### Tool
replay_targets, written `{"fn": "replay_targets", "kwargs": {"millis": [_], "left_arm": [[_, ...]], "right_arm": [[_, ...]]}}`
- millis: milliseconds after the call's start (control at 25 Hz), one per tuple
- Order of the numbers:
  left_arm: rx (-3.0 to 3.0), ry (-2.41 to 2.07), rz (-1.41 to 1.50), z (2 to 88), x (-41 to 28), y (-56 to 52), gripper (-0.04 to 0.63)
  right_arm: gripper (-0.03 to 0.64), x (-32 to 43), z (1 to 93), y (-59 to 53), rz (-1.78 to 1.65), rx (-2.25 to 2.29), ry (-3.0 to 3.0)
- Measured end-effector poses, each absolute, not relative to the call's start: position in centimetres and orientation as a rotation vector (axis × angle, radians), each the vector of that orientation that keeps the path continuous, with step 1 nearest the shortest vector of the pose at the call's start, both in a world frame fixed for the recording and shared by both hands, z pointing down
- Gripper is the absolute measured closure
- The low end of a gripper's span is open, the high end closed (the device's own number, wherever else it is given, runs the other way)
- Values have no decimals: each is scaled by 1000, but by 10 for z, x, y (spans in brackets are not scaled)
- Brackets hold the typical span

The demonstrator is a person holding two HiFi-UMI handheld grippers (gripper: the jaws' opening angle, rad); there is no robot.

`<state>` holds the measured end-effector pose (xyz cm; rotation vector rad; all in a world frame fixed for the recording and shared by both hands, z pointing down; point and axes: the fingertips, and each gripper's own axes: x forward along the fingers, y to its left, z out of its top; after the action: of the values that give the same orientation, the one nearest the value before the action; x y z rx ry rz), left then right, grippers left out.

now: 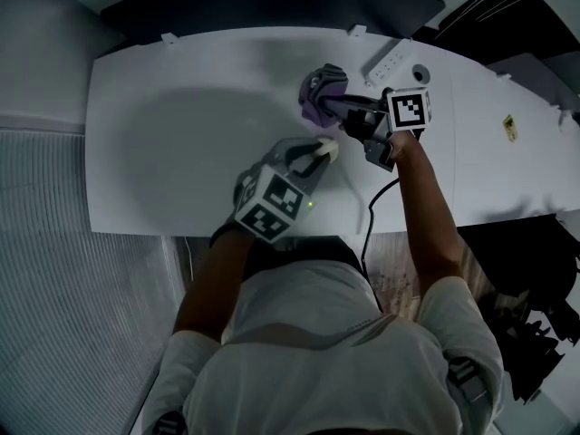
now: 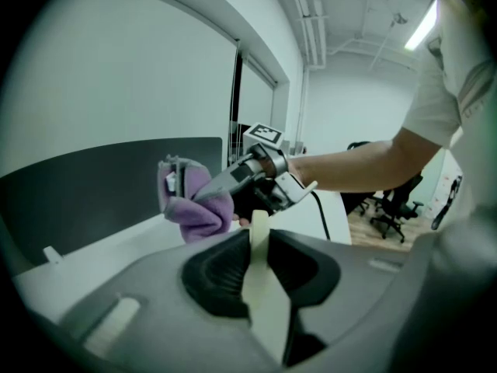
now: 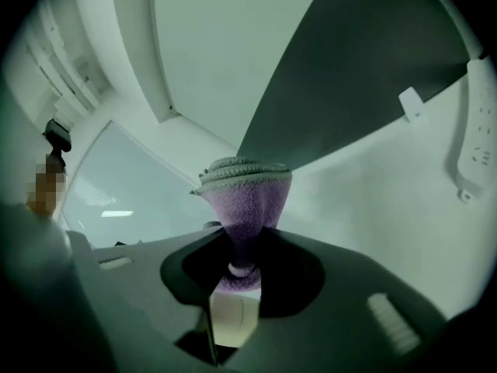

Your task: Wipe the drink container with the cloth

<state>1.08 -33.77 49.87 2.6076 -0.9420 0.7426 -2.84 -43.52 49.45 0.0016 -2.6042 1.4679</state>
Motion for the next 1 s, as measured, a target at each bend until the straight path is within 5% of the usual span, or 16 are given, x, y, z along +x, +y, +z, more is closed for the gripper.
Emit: {"fn": "replay_targets", "kwargs": {"millis": [320,1000], "left_arm": [[2622,-940,742,499,11,-339,523],[2641,-952,719,497,10,-339,523]], "right_arm": [[518,-43,525,-409,1472,-273,-2364],[518,-36,653,-414,1208,165,-2028]]}}
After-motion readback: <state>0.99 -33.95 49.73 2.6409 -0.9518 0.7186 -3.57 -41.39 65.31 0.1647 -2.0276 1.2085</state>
